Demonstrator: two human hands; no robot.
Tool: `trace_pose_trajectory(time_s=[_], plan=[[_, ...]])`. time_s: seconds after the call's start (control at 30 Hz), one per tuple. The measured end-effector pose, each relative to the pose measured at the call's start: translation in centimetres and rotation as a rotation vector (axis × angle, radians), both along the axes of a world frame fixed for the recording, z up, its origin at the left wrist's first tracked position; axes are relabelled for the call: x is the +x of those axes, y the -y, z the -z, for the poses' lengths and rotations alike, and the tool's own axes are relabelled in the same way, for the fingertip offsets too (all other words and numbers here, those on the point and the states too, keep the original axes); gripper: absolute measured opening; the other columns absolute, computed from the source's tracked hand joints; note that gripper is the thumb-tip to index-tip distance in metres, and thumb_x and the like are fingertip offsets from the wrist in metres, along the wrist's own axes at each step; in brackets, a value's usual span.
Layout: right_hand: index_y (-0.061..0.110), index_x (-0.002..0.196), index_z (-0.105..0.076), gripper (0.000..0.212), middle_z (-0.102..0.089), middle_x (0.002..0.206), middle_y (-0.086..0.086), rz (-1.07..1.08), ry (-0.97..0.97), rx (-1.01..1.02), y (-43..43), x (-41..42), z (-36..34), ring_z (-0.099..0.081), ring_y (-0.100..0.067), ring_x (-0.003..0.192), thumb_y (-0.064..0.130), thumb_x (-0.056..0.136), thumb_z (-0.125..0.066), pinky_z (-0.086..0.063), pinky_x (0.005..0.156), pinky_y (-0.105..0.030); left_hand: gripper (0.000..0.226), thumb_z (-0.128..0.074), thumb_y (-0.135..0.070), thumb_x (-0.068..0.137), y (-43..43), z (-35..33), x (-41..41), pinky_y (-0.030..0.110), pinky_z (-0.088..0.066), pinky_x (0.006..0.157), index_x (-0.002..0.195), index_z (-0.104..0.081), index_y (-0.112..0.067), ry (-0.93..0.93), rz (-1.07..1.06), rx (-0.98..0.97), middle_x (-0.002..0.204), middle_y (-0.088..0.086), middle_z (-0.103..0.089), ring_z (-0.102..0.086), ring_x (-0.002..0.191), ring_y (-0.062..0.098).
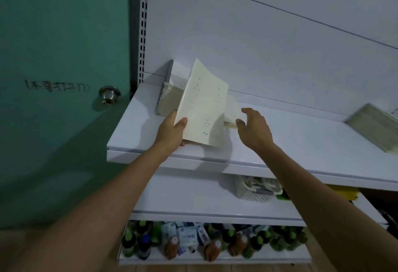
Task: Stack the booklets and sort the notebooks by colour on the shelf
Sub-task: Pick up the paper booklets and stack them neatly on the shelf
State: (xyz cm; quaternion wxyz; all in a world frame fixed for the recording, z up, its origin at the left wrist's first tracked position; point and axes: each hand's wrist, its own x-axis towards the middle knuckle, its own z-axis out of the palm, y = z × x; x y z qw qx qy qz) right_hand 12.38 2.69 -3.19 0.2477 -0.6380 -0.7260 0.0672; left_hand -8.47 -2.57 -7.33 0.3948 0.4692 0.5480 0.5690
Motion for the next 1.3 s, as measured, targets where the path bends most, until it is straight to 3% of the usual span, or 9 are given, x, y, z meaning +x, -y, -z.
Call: trace_pose_trajectory(time_s=[0.23,0.4,0.73,0.9,0.97,1.03,1.13,1.23,1.3], plan=[[0.010,0.148,-0.022,0.062,-0.021,0.156,-0.013,-0.161,0.282,-0.057,-5.5,-3.7,2.4,-0.019,-0.031,0.143,0.037,0.096,-0.043,-0.018,0.116,-0.045,0.019,-0.044,-0.021,0.099,-0.5,0.3,0.0,0.020,-0.049,0.045,0.117,-0.049,-0.024,0.128,-0.203,0.050,0.106,0.001,-0.061,-0.064,0.083,0.024],[0.012,0.151,-0.013,0.084,-0.014,0.159,-0.012,-0.222,0.338,0.019,-6.7,-3.5,6.5,-0.011,-0.028,0.147,0.052,0.089,-0.053,-0.008,0.118,-0.043,0.021,-0.045,-0.024,0.099,-0.9,1.4,-0.2,0.019,-0.046,0.043,0.120,-0.049,-0.025,0.122,-0.183,0.067,0.103,-0.002,-0.064,-0.069,0.064,0.016],[0.019,0.146,-0.036,0.054,-0.036,0.151,-0.008,-0.211,0.137,0.119,-7.6,-3.2,7.1,-0.028,-0.026,0.141,0.041,0.098,-0.045,-0.018,0.116,-0.040,0.021,-0.047,-0.022,0.099,-1.0,1.3,-0.2,0.020,-0.046,0.043,0.119,-0.051,-0.021,0.128,-0.190,0.067,0.097,-0.001,-0.067,-0.069,0.058,0.017],[0.016,0.098,-0.058,0.044,-0.064,0.098,-0.007,-0.118,-0.476,0.097,-6.5,-3.3,5.8,-0.059,-0.026,0.093,0.046,0.101,-0.026,-0.046,0.081,-0.037,0.018,-0.047,-0.022,0.099,-1.1,1.3,-0.3,0.020,-0.047,0.043,0.115,-0.052,-0.023,0.147,-0.184,0.073,0.096,-0.002,-0.068,-0.069,0.058,0.018],[0.018,0.106,-0.057,0.045,-0.061,0.102,-0.005,0.045,-0.889,0.048,-6.2,-3.3,4.6,-0.058,-0.022,0.096,0.051,0.100,-0.027,-0.046,0.073,-0.028,0.017,-0.047,-0.022,0.099,-1.1,1.3,-0.3,0.020,-0.047,0.044,0.115,-0.052,-0.023,0.144,-0.174,0.064,0.095,-0.002,-0.068,-0.069,0.059,0.018],[0.019,0.114,-0.059,0.052,-0.061,0.097,0.002,0.125,-1.027,0.178,-4.9,-3.6,3.6,-0.060,-0.015,0.095,0.058,0.097,-0.028,-0.050,0.070,-0.025,0.018,-0.046,-0.022,0.099,-1.0,1.2,-0.2,0.020,-0.047,0.044,0.117,-0.052,-0.022,0.136,-0.167,0.055,0.096,-0.001,-0.068,-0.069,0.059,0.018],[0.023,0.130,-0.057,0.054,-0.068,0.113,0.002,-0.149,-0.750,0.363,-0.9,-5.7,3.8,-0.062,-0.012,0.105,0.058,0.093,-0.037,-0.051,0.084,-0.031,0.022,-0.046,-0.025,0.099,-1.0,1.1,-0.3,0.021,-0.049,0.046,0.119,-0.052,-0.020,0.164,-0.152,0.051,0.097,0.002,-0.067,-0.069,0.063,0.012],[0.017,0.137,-0.050,0.054,-0.049,0.142,-0.008,-0.396,-0.105,0.415,1.7,-7.0,6.7,-0.044,-0.025,0.134,0.047,0.092,-0.052,-0.036,0.108,-0.039,0.040,-0.043,-0.049,0.093,-0.8,0.8,0.0,0.024,-0.052,0.050,0.123,-0.051,-0.024,0.198,-0.151,0.020,0.102,0.000,-0.067,-0.068,0.074,0.007],[0.013,0.135,-0.053,0.058,-0.049,0.142,-0.010,-0.417,-0.008,0.413,1.8,-6.9,7.1,-0.043,-0.028,0.133,0.047,0.089,-0.055,-0.039,0.107,-0.042,0.057,-0.049,-0.063,0.079,-0.5,0.8,0.2,0.024,-0.053,0.053,0.124,-0.052,-0.027,0.126,-0.164,0.034,0.105,-0.004,-0.067,-0.068,0.082,0.008]])
